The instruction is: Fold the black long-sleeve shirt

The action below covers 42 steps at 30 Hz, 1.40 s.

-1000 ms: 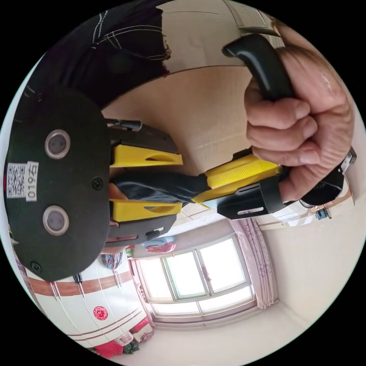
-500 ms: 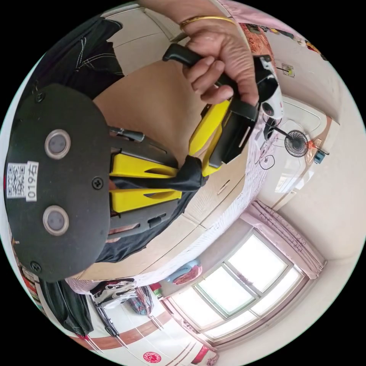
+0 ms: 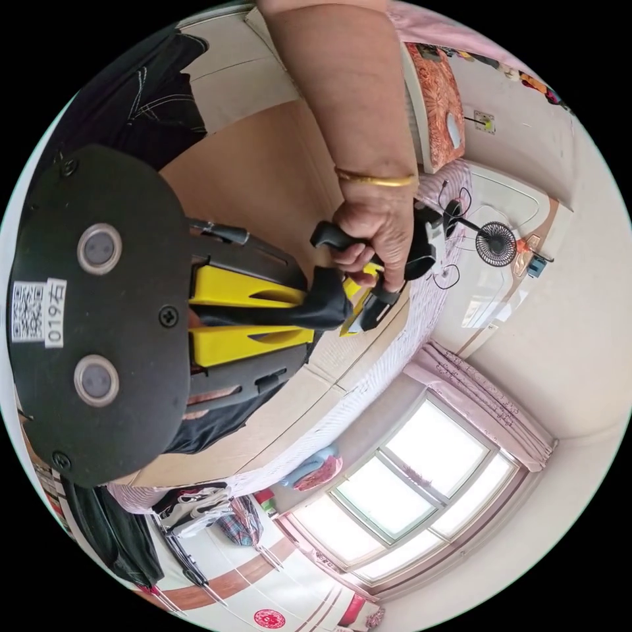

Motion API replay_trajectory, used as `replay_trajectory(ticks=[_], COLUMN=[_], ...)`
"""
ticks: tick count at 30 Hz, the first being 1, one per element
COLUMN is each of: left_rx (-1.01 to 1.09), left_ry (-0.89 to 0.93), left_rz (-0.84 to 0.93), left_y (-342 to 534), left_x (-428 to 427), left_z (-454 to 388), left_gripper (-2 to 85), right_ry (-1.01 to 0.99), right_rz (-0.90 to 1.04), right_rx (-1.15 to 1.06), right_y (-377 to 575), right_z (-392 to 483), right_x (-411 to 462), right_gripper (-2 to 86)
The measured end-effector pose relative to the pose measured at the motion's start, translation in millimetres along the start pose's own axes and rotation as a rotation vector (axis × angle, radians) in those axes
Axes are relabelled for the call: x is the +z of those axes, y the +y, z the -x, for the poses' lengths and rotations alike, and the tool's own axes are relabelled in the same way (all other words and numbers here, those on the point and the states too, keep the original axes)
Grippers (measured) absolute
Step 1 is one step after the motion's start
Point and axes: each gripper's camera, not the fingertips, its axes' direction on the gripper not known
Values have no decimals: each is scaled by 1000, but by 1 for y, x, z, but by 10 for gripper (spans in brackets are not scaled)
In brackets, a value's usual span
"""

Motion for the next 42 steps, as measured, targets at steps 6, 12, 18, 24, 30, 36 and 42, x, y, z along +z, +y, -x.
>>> replay_trajectory(ticks=[6, 12, 18, 24, 30, 36, 42], left_rx=[52, 122, 148, 255, 369, 483, 570], left_ry=[-132, -172, -127, -180, -239, -362, -530], left_rz=[96, 87, 64, 72, 129, 245, 389], left_y=[-42, -59, -70, -74, -71, -53, -24], left_x=[48, 74, 100, 151, 224, 338, 480], left_z=[-25, -59, -92, -160, -254, -346, -397], left_gripper=[30, 20, 19, 17, 17, 15, 13], right_ry=[-35, -136, -301, -344, -403, -434, -363], right_rz=[16, 33, 35, -95, -210, -258, -201], right_rx=[-4, 57, 222, 432, 675, 953, 1201], right_y=[46, 97, 163, 253, 370, 520, 682], right_z=[12, 12, -11, -58, -121, -174, -192], right_x=[19, 39, 59, 41, 14, -1, 7], right_gripper=[46, 47, 45, 40, 27, 19, 18])
